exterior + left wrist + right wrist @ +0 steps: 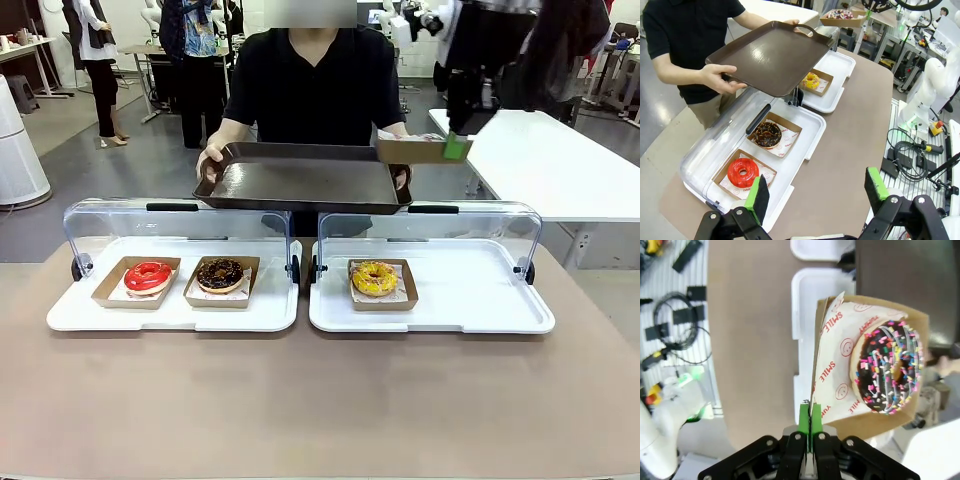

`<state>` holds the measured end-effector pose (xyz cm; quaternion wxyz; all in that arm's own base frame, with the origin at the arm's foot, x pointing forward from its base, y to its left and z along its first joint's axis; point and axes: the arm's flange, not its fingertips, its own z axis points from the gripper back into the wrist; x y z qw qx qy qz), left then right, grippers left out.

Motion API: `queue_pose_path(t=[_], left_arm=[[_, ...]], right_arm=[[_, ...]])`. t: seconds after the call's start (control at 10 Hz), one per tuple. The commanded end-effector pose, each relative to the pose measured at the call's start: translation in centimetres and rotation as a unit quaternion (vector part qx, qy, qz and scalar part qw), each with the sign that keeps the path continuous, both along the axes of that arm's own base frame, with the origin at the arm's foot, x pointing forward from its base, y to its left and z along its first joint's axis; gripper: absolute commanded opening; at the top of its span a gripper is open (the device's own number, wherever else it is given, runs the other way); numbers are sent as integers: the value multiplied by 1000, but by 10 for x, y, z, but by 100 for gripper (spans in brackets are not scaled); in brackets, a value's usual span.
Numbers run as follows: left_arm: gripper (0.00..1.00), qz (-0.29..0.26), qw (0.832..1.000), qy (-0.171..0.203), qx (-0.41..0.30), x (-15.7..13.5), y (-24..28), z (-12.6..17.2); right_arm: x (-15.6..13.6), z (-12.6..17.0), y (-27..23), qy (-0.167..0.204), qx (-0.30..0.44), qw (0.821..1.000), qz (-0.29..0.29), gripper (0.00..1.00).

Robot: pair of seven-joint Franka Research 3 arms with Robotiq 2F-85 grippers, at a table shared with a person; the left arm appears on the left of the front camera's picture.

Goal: Provide the desired donut to the person.
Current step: Place the picked Paper togo box onto the Handle tray extended by the person.

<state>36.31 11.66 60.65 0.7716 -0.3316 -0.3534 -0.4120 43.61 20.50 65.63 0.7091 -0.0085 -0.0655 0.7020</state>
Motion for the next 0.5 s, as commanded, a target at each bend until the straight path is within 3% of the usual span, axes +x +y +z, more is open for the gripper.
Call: queue_pose_path(t=[0.0, 0.4], left_arm=[[100, -1, 1000, 0, -5, -1, 1, 2], [100, -1, 1000, 0, -5, -1, 1, 2]], right_arm=[[31, -1, 21, -3, 11, 1000, -11, 2], [91, -15, 54, -29, 54, 998, -4, 2]])
